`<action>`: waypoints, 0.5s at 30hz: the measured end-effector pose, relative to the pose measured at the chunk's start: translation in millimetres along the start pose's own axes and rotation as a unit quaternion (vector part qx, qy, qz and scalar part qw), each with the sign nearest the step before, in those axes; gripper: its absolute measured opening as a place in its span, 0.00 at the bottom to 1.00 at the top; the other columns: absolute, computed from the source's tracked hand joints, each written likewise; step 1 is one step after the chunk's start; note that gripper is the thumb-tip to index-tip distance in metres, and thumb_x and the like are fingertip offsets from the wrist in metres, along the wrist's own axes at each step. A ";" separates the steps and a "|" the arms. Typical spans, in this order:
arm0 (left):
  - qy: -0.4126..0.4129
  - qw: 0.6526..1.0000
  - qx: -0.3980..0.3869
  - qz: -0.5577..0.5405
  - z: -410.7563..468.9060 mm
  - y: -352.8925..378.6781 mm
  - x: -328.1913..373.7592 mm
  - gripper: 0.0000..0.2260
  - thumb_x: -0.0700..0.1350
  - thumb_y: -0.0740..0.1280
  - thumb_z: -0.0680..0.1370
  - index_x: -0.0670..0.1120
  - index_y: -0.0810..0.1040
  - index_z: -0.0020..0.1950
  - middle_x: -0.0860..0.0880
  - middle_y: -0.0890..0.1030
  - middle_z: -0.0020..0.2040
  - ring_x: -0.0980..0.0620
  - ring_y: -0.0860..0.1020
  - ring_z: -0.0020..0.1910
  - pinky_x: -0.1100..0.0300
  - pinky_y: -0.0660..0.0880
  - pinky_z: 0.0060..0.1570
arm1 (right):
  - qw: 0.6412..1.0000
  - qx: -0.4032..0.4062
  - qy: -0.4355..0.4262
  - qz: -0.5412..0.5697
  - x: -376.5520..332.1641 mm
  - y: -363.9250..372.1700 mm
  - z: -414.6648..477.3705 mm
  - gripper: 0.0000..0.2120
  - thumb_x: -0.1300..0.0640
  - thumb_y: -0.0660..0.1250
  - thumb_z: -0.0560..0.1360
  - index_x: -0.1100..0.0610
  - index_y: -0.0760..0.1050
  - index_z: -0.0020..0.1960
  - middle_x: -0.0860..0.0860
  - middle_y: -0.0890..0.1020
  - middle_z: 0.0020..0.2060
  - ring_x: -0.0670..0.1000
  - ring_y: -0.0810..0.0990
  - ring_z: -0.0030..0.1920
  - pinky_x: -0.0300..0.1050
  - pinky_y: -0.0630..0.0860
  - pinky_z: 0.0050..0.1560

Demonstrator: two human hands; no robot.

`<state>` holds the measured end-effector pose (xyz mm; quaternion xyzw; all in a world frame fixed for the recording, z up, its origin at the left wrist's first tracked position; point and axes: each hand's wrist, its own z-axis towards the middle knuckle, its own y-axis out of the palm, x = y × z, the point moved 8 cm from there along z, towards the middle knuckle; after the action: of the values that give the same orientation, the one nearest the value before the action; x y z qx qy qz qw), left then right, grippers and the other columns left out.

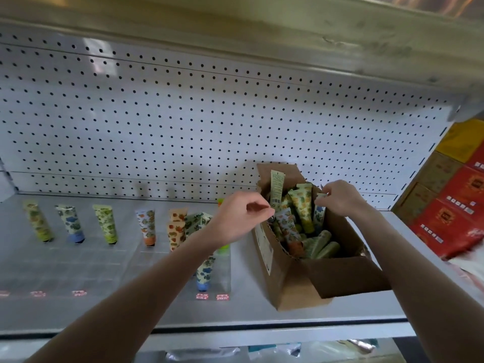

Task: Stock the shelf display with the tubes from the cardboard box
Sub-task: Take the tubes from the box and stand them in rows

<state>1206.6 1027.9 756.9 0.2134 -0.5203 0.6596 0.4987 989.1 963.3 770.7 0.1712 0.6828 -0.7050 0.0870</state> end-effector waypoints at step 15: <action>-0.007 1.000 0.002 0.005 -3.9 -6.5 -3.9 0.06 0.44 0.69 0.75 0.44 0.82 0.48 0.51 0.82 0.42 0.55 0.79 0.42 0.60 0.76 0.47 | 0.984 0.160 -0.053 0.062 -8.4 -27.8 -9.5 0.05 0.61 0.68 0.72 0.61 0.78 0.39 0.54 0.82 0.39 0.56 0.79 0.42 0.43 0.71 0.40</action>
<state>1214.8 1029.4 755.5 0.2165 -0.5233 0.6616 0.4915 988.2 973.3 799.6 0.1874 0.5433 -0.8067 0.1377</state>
